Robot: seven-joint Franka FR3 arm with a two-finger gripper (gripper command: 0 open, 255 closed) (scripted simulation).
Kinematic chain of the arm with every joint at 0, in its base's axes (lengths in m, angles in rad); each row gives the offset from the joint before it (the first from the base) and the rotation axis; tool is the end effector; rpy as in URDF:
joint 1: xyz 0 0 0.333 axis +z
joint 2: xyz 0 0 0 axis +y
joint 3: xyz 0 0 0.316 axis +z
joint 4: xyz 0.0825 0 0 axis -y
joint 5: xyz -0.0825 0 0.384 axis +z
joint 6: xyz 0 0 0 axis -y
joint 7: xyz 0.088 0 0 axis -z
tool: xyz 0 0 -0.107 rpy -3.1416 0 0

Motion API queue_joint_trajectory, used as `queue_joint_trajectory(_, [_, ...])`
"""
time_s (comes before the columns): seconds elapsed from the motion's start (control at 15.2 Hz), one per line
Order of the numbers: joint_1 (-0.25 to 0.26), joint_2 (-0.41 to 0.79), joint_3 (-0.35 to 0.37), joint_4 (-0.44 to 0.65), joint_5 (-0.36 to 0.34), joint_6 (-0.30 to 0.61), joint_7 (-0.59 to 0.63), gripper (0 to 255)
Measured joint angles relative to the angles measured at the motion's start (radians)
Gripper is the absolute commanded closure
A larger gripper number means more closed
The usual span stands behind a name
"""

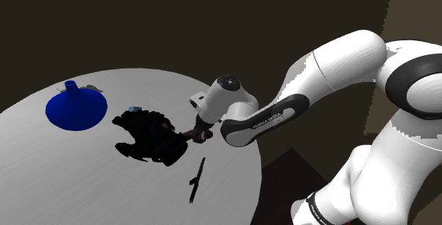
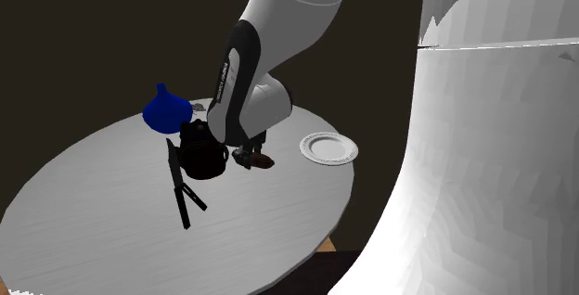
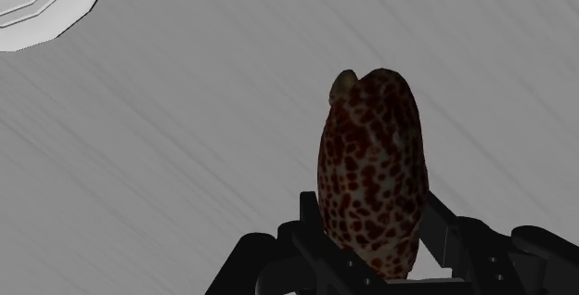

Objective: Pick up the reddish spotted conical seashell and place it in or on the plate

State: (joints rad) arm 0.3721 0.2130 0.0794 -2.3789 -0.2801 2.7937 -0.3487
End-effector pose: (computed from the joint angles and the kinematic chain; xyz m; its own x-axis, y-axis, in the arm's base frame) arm 0.4663 0.2408 0.2525 0.4822 0.8662 0.1311 0.8467 -0.4992 0.1844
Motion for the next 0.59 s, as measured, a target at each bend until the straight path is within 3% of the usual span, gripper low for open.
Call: queue_joint_trajectory(0.59, [-0.013, -0.11, 0.028, 0.005, 0.071, -0.112, -0.06, 255])
